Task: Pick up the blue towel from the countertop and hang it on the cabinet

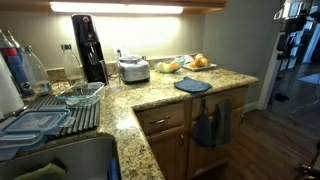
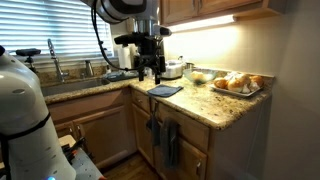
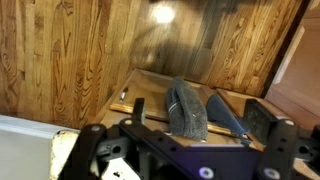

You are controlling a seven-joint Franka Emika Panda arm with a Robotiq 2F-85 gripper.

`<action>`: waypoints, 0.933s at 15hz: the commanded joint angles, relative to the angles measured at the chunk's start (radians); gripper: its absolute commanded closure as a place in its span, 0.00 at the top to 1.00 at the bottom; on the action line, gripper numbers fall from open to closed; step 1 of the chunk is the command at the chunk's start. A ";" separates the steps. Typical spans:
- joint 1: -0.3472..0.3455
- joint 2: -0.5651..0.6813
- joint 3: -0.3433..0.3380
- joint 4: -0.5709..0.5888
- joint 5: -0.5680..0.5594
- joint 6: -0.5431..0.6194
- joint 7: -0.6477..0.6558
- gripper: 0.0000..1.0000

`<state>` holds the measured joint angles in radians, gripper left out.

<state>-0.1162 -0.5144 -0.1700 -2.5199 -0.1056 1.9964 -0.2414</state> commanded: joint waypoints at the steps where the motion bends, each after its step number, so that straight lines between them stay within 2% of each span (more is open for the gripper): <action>1: 0.027 0.067 0.047 0.046 0.115 0.031 0.162 1.00; 4: 0.031 0.099 0.092 0.063 0.174 0.095 0.265 1.00; 6: 0.028 0.089 0.090 0.053 0.147 0.080 0.224 1.00; 11: 0.028 0.104 0.095 0.074 0.147 0.084 0.231 1.00; 14: 0.045 0.197 0.120 0.119 0.259 0.072 0.372 1.00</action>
<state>-0.0912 -0.4005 -0.0665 -2.4475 0.0759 2.0815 0.0111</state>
